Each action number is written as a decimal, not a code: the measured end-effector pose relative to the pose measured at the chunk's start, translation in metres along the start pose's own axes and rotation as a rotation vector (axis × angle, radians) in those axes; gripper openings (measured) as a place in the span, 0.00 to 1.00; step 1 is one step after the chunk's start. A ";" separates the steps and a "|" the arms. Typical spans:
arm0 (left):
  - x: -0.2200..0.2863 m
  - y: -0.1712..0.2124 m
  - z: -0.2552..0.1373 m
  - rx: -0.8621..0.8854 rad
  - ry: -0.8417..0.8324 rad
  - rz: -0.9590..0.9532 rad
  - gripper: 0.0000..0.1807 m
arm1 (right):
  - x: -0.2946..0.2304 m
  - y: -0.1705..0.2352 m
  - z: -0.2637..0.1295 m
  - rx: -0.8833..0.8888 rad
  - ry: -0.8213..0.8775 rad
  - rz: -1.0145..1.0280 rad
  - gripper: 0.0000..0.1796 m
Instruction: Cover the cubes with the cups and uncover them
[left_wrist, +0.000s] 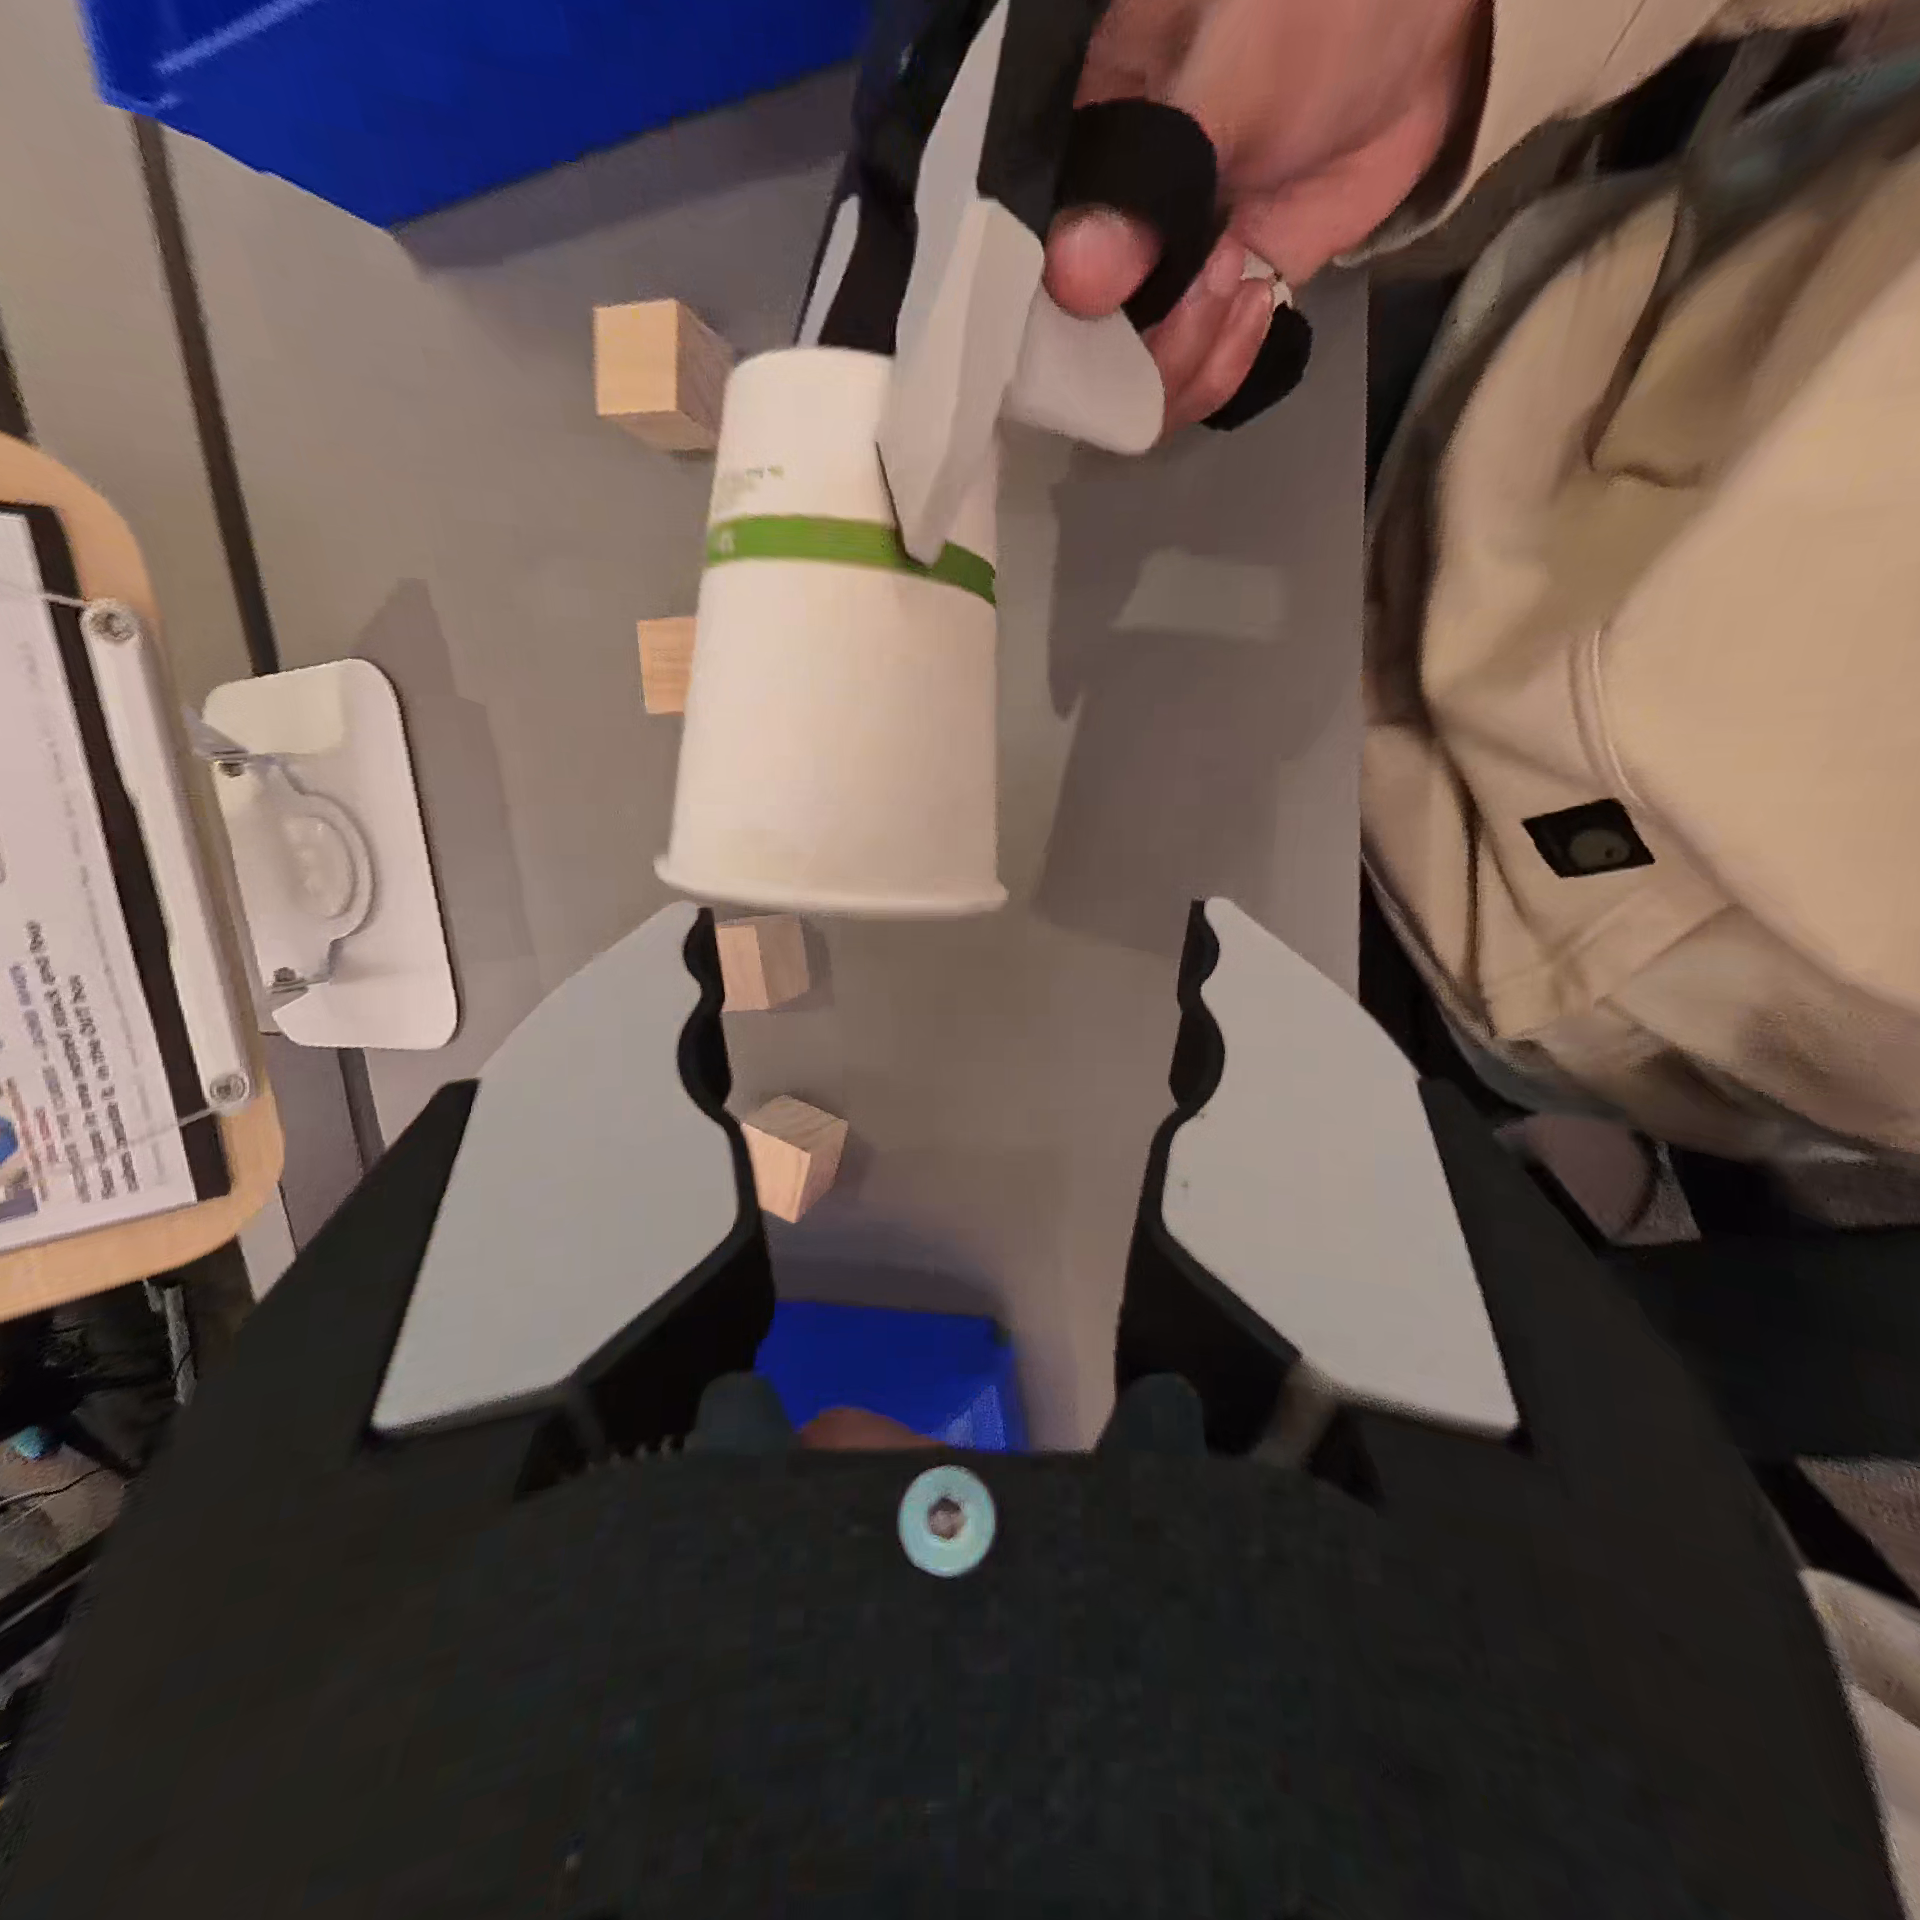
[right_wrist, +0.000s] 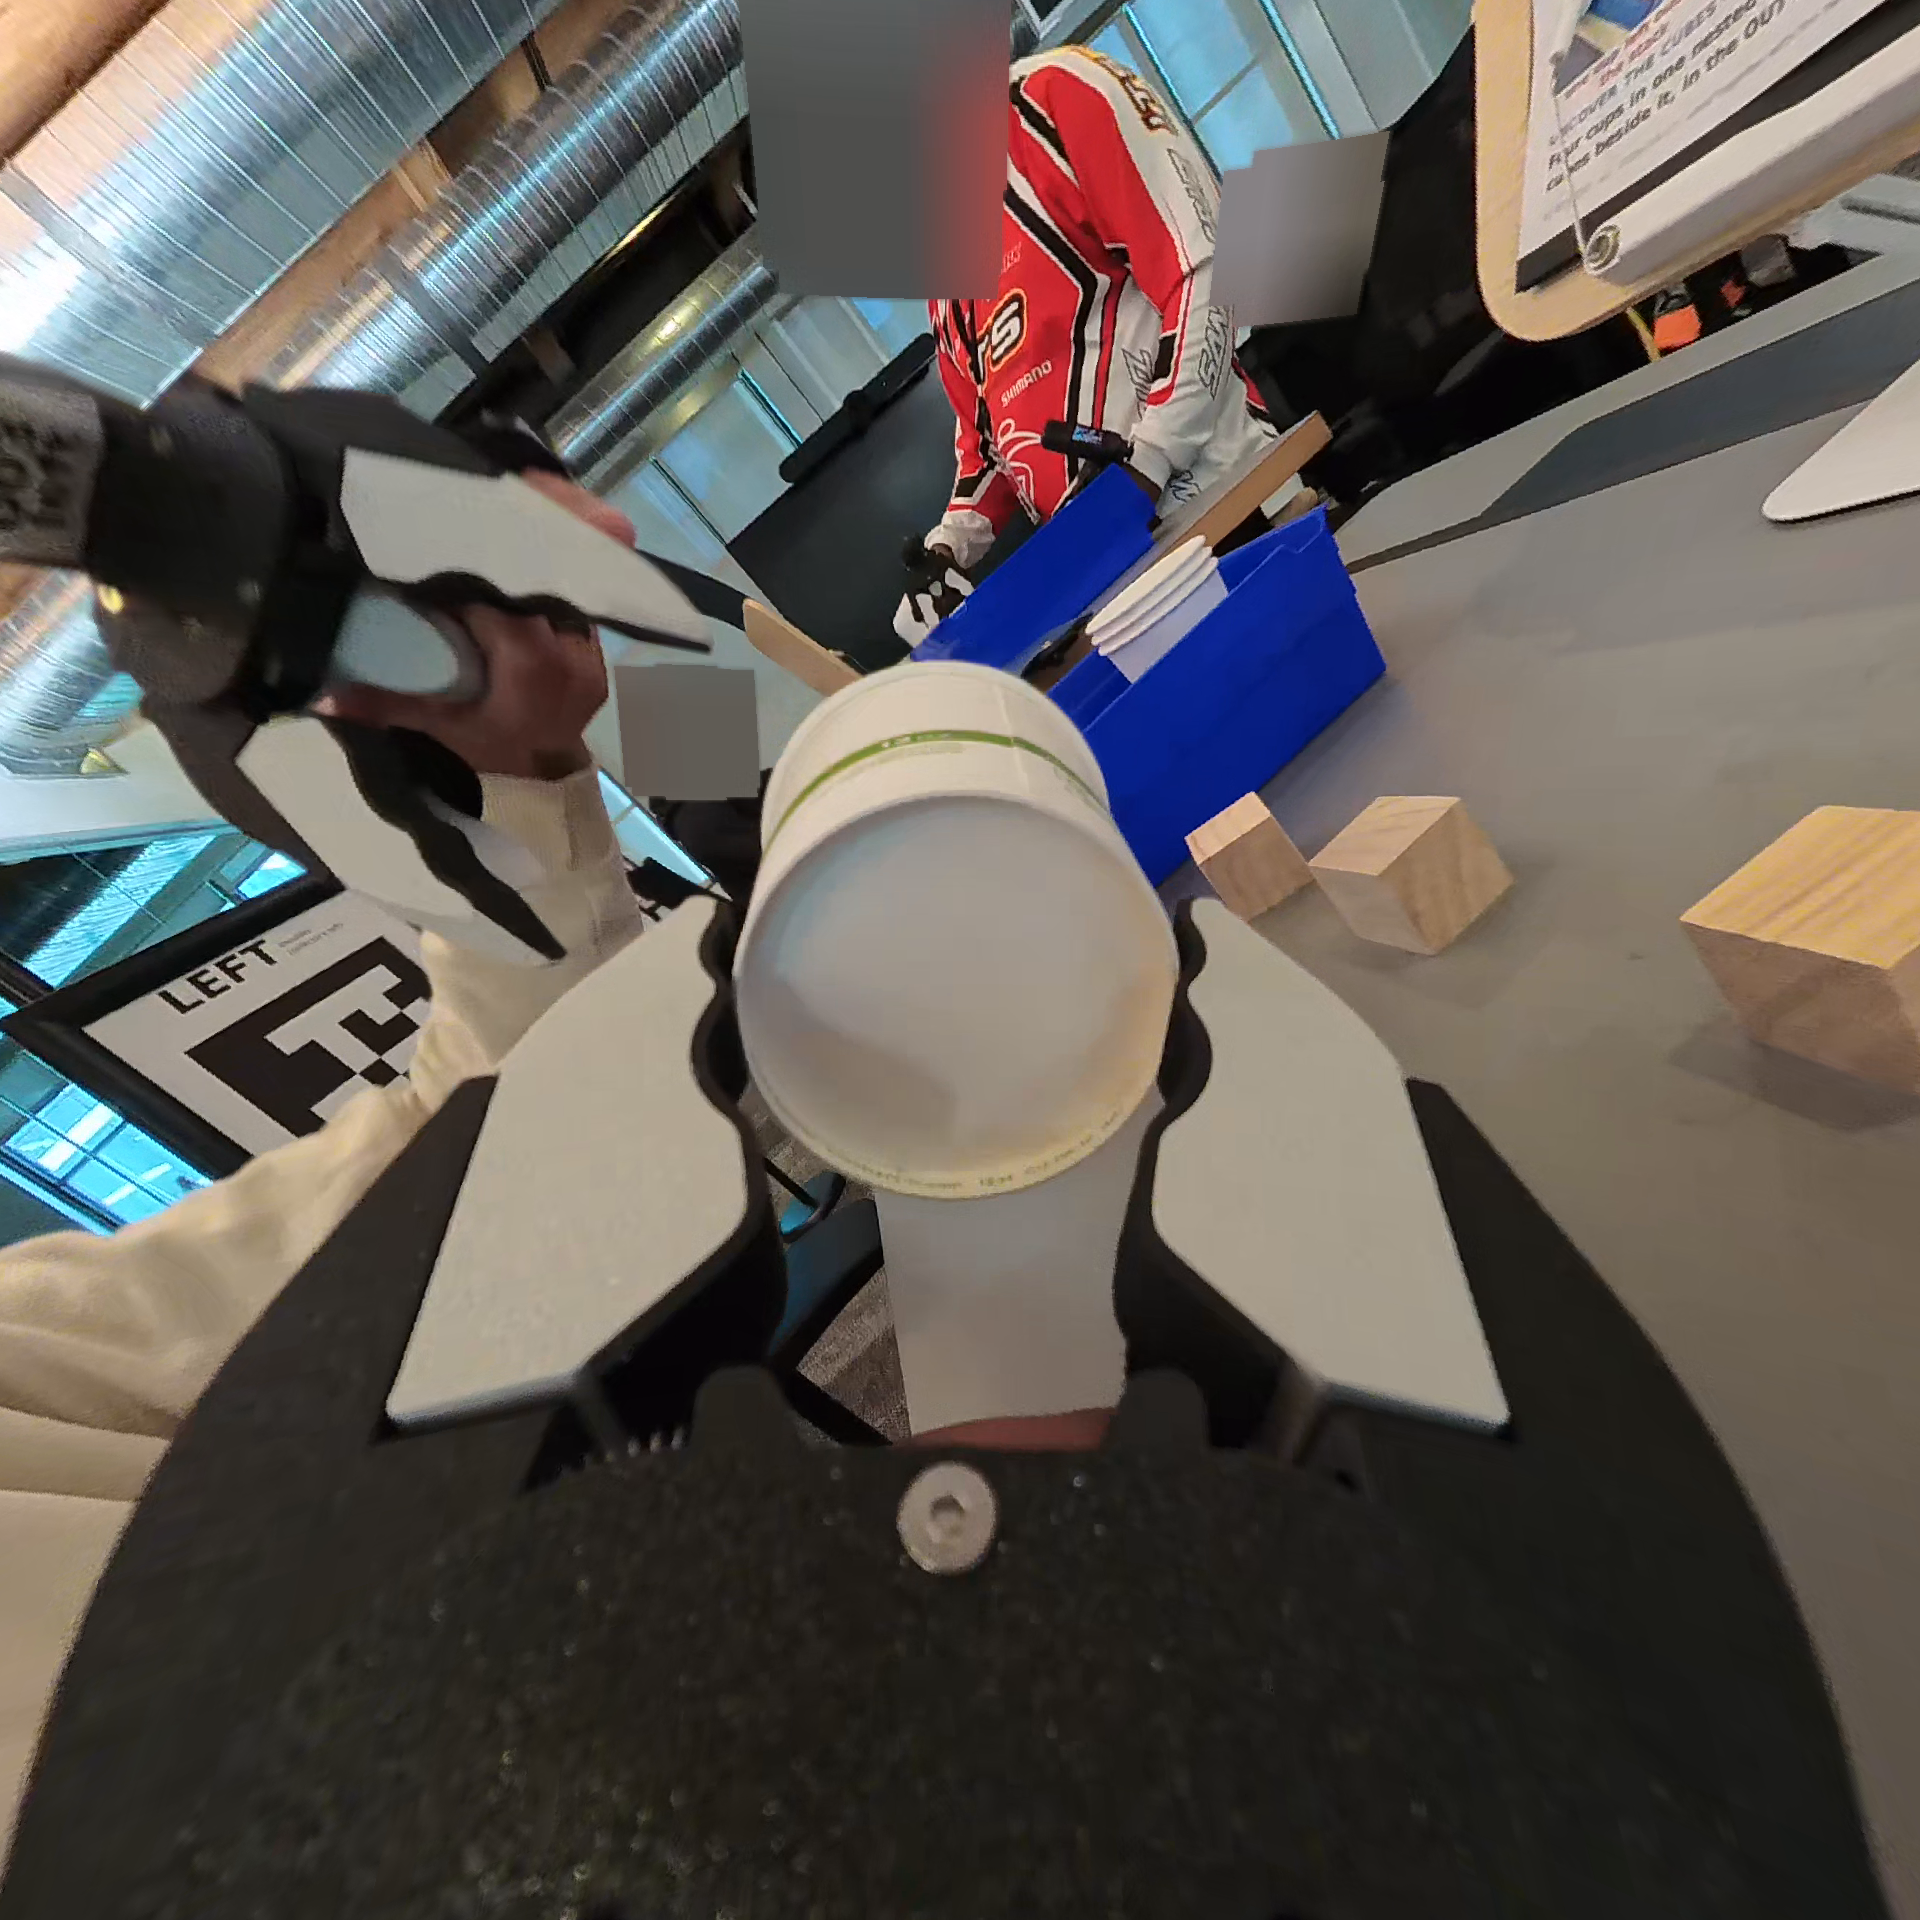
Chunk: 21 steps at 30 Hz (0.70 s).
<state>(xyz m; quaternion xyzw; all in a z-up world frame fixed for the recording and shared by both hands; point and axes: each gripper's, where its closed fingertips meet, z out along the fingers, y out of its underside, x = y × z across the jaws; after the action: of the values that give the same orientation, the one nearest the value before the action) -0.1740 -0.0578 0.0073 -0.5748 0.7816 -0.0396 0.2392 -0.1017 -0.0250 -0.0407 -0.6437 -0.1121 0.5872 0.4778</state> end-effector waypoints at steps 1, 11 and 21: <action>-0.003 -0.004 0.006 -0.035 0.029 0.011 0.46 | 0.000 0.001 0.000 -0.005 -0.001 -0.001 0.44; -0.013 -0.010 0.068 -0.101 0.289 -0.076 0.52 | -0.003 0.003 0.000 -0.018 0.000 -0.005 0.43; 0.029 -0.014 0.109 0.201 0.592 -0.309 0.57 | -0.009 0.000 0.003 -0.004 0.018 -0.073 0.42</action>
<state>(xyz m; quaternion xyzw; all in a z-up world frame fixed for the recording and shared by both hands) -0.1229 -0.0660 -0.0933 -0.6235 0.7129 -0.3173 0.0488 -0.1070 -0.0303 -0.0345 -0.6455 -0.1321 0.5634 0.4985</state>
